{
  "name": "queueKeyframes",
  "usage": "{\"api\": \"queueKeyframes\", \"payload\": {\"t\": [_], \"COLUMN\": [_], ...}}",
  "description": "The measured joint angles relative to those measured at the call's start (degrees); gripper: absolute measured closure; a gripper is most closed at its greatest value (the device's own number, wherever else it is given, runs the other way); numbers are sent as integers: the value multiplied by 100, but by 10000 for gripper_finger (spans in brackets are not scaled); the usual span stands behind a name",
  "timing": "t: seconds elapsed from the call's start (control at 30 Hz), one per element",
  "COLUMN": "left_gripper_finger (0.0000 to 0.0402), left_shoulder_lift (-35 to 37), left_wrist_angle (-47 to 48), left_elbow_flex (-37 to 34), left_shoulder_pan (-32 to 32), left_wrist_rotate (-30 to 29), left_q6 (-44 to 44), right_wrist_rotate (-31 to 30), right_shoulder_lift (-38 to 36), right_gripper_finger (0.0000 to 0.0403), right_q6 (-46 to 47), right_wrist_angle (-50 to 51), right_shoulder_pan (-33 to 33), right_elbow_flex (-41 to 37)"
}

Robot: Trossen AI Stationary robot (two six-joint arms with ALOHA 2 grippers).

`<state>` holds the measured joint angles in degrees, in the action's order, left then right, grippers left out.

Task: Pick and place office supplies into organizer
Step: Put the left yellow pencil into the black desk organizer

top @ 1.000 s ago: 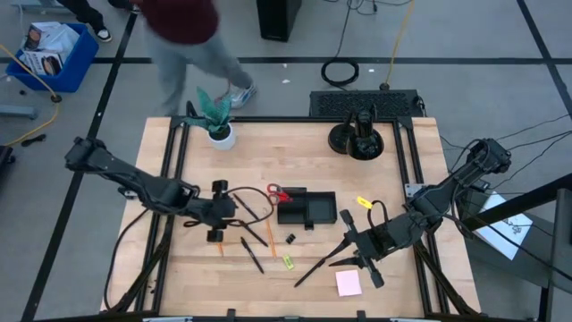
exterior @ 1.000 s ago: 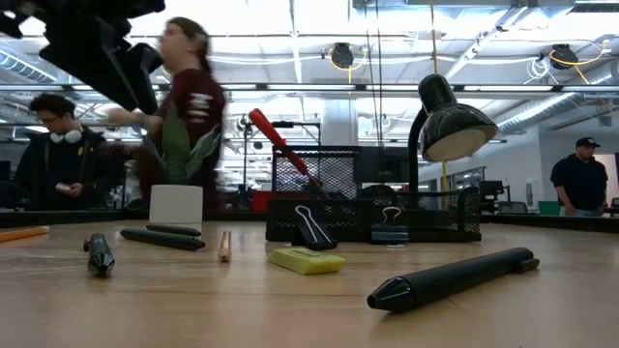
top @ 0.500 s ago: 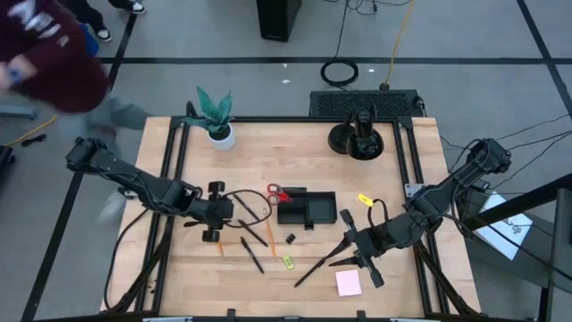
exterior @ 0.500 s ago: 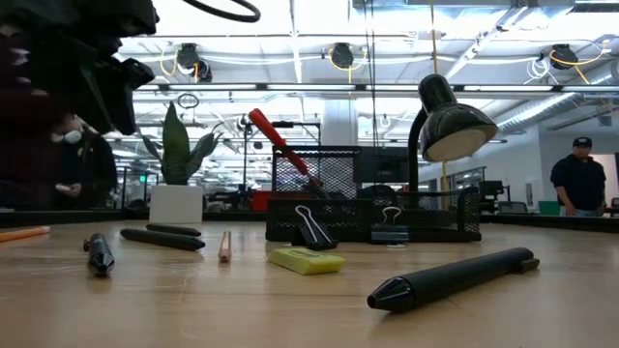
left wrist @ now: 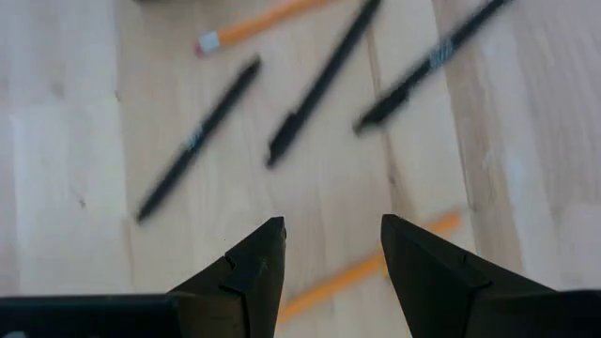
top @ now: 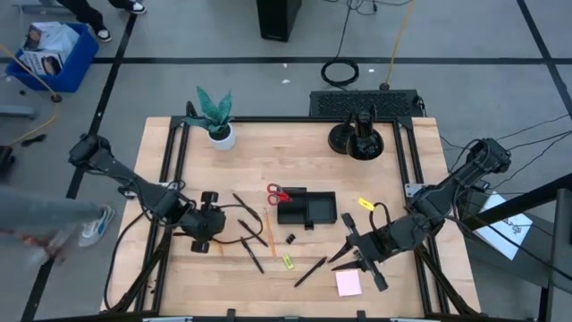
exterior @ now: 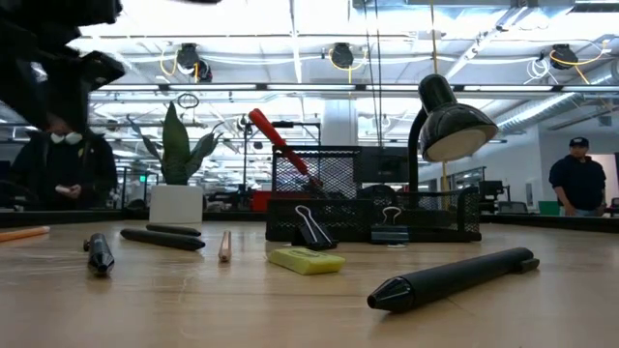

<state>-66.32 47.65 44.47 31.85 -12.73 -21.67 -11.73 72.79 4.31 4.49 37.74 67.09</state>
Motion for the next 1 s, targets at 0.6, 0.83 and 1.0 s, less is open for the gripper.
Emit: {"api": "queueKeyframes", "payload": {"t": [0.6, 0.83, 1.0], "left_gripper_finger": [218, 218, 218], "left_shoulder_lift": [0, 0, 0], "left_wrist_angle": [575, 580, 575], "left_elbow_flex": [0, 0, 0], "left_shoulder_pan": [815, 954, 948], "left_wrist_rotate": [378, 104, -96], "left_q6": [-3143, -5179, -6339], "right_wrist_rotate": [-8, -11, -19], "right_shoulder_lift": [0, 0, 0], "right_gripper_finger": [332, 332, 332], "right_q6": [-625, -745, -876], "right_wrist_angle": [5, 5, 5], "right_shoulder_pan": [175, 175, 170], "right_elbow_flex": [0, 0, 0]}}
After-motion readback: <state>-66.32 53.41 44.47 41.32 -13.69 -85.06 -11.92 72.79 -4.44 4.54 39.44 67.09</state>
